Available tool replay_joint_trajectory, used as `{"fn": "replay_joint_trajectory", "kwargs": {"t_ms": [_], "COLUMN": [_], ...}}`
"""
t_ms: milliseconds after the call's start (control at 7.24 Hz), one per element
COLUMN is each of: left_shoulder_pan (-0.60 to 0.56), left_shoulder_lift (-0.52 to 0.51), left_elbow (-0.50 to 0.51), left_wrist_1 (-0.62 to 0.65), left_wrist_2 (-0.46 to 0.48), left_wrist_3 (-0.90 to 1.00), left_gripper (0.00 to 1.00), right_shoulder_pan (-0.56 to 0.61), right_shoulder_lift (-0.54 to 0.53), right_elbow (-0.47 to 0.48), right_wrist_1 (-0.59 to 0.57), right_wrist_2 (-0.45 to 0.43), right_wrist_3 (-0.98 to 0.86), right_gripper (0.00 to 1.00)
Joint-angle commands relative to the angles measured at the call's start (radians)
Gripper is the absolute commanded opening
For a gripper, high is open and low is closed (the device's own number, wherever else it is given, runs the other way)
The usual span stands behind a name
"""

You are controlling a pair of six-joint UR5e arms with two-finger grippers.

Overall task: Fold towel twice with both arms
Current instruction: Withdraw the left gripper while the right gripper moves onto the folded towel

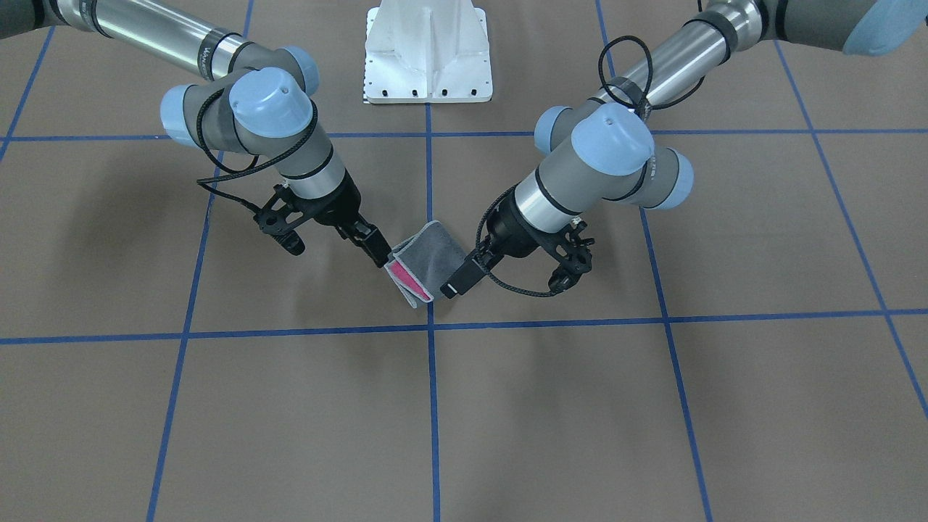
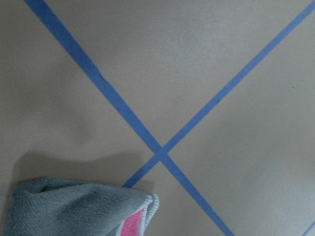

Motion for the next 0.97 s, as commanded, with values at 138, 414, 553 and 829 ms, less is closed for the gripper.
{"fn": "replay_joint_trajectory", "kwargs": {"t_ms": [138, 414, 553, 829], "left_shoulder_pan": [-0.089, -0.090, -0.090, -0.083], "left_shoulder_lift": [0.099, 0.103, 0.103, 0.103], "left_elbow": [-0.083, -0.083, -0.081, -0.077], "left_wrist_1": [-0.001, 0.001, -0.001, 0.001], "left_wrist_2": [-0.092, -0.092, -0.092, -0.086], "left_wrist_3": [0.011, 0.016, 0.016, 0.016], "left_gripper": [1.00, 1.00, 1.00, 1.00], "right_shoulder_pan": [-0.099, -0.121, -0.121, -0.121], "right_shoulder_lift": [0.011, 0.008, 0.012, 0.017], "right_elbow": [0.005, 0.005, 0.002, 0.002], "right_wrist_1": [-0.004, -0.004, -0.003, 0.005], "right_wrist_2": [-0.102, -0.171, -0.178, -0.178], "right_wrist_3": [-0.191, -0.342, -0.424, -0.425], "right_gripper": [0.81, 0.59, 0.54, 0.48]}}
